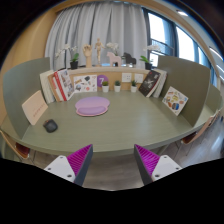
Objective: Arrange mouse
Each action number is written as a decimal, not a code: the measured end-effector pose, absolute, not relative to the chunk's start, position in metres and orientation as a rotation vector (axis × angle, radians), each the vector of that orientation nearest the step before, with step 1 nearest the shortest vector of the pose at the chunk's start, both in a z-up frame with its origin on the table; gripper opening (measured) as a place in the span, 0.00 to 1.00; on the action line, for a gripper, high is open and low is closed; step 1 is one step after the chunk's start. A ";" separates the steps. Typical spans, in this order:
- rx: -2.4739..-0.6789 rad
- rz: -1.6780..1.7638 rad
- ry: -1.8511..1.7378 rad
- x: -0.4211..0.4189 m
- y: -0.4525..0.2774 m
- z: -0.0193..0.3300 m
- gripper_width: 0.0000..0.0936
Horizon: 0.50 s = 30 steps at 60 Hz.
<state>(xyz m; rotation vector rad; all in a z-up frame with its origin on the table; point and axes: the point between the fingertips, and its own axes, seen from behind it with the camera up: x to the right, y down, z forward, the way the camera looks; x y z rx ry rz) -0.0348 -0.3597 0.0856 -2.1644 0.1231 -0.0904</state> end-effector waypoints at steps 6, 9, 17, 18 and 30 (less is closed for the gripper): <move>-2.216 -0.017 0.035 -0.113 -0.346 0.050 0.88; -2.246 0.019 -0.014 -0.148 -0.340 0.035 0.89; -2.278 0.103 -0.118 -0.235 -0.313 0.013 0.89; -2.281 0.110 -0.128 -0.243 -0.309 0.011 0.89; -2.328 0.121 -0.167 -0.309 -0.252 -0.011 0.89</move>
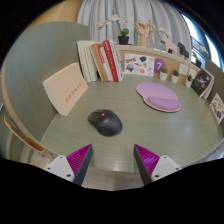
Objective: Arrange mouse
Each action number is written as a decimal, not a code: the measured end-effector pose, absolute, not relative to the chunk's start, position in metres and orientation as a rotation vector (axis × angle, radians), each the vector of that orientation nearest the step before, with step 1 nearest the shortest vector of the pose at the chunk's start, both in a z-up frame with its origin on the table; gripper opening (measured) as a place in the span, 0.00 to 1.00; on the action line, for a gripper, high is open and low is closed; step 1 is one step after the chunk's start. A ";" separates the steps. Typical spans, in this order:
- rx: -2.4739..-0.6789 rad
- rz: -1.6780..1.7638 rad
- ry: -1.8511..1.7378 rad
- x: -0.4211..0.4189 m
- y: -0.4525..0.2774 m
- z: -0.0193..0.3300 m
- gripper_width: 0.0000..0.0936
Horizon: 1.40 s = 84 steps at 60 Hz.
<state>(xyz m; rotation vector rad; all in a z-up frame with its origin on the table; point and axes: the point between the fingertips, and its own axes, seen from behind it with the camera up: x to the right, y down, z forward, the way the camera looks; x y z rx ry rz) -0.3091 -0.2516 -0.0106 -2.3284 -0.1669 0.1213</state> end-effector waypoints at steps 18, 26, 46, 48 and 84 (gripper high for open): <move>-2.367 0.042 -0.098 -0.324 -0.174 -0.019 0.89; -2.371 0.020 -0.059 -0.319 -0.143 -0.018 0.89; -2.380 -0.019 0.035 -0.315 -0.104 -0.019 0.54; -2.383 -0.015 0.047 -0.315 -0.104 -0.019 0.53; -2.104 -0.039 -0.024 -0.309 -0.025 0.205 0.39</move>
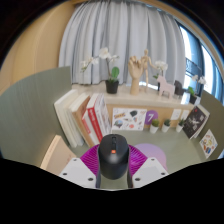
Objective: Arrange mouse
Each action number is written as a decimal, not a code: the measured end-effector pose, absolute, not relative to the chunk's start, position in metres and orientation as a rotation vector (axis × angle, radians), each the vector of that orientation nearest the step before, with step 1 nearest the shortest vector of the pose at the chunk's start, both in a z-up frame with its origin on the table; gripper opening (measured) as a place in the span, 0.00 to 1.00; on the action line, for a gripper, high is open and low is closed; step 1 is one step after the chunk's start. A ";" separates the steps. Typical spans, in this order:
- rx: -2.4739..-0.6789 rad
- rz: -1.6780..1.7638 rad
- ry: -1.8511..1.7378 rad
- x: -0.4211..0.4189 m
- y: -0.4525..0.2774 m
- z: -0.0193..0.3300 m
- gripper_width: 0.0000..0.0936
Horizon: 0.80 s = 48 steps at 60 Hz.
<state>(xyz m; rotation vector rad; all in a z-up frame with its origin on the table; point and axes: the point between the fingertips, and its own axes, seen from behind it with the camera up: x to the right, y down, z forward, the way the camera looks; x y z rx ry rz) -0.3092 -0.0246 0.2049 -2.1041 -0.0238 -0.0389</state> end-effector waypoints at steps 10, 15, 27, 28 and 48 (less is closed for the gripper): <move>-1.913 -0.126 0.034 -0.236 0.012 0.318 0.39; -1.882 -0.145 0.074 -0.197 0.033 0.329 0.39; -2.071 -0.159 0.102 -0.123 0.070 0.216 0.38; -2.093 -0.150 0.108 -0.120 0.071 0.203 0.38; -2.412 -0.044 0.056 -0.115 0.066 0.001 0.39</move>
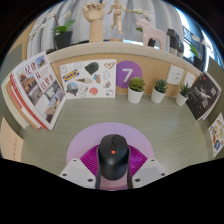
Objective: Arrange mouse
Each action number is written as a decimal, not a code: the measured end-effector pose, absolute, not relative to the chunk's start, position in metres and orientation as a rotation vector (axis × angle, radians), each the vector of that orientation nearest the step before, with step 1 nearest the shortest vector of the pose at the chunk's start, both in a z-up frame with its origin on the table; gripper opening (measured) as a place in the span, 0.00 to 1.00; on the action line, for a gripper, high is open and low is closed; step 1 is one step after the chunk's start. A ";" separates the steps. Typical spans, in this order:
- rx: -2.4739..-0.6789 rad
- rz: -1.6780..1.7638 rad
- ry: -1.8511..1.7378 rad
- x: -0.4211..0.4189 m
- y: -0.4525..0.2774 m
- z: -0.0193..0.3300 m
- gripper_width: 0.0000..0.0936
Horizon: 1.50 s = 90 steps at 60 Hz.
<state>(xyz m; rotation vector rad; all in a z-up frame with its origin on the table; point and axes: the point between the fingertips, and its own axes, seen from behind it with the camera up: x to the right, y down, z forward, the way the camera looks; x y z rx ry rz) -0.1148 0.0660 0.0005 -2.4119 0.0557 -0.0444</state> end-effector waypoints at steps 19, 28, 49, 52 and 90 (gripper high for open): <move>-2.388 0.017 0.075 -0.117 0.063 -0.013 0.52; -2.438 0.042 0.031 -0.128 0.060 -0.014 0.76; -2.350 -0.031 -0.004 -0.159 0.028 0.122 0.92; -2.317 -0.046 0.005 -0.164 0.018 0.147 0.93; -2.136 -0.064 0.055 -0.238 -0.115 0.271 0.92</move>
